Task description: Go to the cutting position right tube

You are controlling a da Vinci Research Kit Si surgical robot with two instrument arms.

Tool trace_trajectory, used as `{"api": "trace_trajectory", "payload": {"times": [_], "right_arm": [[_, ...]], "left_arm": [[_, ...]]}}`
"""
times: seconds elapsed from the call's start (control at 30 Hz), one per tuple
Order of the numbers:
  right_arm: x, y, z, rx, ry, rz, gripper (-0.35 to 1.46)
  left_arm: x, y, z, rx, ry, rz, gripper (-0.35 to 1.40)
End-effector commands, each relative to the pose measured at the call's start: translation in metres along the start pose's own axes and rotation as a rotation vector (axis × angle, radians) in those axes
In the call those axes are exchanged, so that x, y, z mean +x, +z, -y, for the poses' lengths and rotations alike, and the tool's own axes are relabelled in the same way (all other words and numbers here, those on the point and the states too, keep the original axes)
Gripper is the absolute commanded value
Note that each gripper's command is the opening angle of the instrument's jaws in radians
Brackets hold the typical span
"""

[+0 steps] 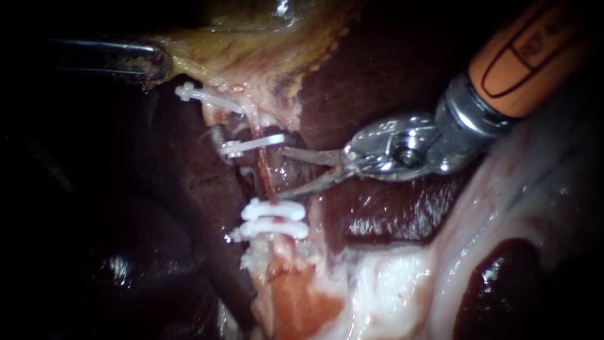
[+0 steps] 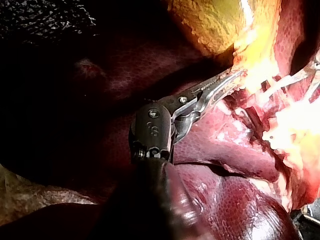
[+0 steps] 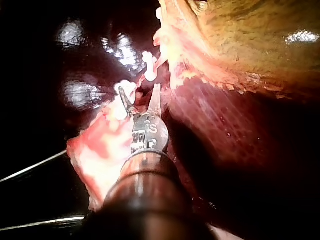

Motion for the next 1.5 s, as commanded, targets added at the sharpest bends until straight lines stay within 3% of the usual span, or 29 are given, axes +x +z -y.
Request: {"api": "trace_trajectory", "payload": {"times": [0.03, 0.3, 0.57, 0.9, 1.0, 1.1, 1.27, 1.5], "right_arm": [[-0.0001, 0.0003, -0.0001, 0.004, 0.001, 0.004, 1.43], [0.0004, 0.0027, -0.0005, 0.019, 0.009, 0.009, 1.43], [0.0020, 0.0049, -0.0005, 0.075, 0.033, -0.073, 1.43], [0.0025, 0.0081, -0.0005, 0.095, 0.027, -0.068, 1.43], [0.0025, 0.0081, -0.0004, 0.130, 0.026, -0.083, 1.43], [0.0026, 0.0081, 0.0000, 0.177, 0.021, -0.099, 1.43], [0.0030, 0.0079, 0.0018, 0.260, -0.006, -0.127, 1.43], [0.0038, 0.0076, 0.0045, 0.335, -0.213, -0.180, 1.43]], "left_arm": [[0.0000, 0.0000, 0.0000, 0.000, 0.000, 0.000, -0.35], [0.0000, 0.0000, 0.0000, 0.001, 0.000, 0.000, -0.35], [0.0000, 0.0000, 0.0000, 0.001, 0.000, 0.000, -0.35], [0.0000, 0.0000, 0.0000, 0.001, -0.001, 0.000, -0.35], [0.0000, 0.0000, 0.0000, 0.001, -0.001, 0.000, -0.35], [0.0000, 0.0000, 0.0000, 0.001, -0.001, 0.000, -0.35], [0.0000, 0.0000, 0.0000, 0.002, -0.001, 0.000, -0.35], [0.0000, 0.0000, 0.0000, 0.002, -0.001, 0.000, -0.35]]}}
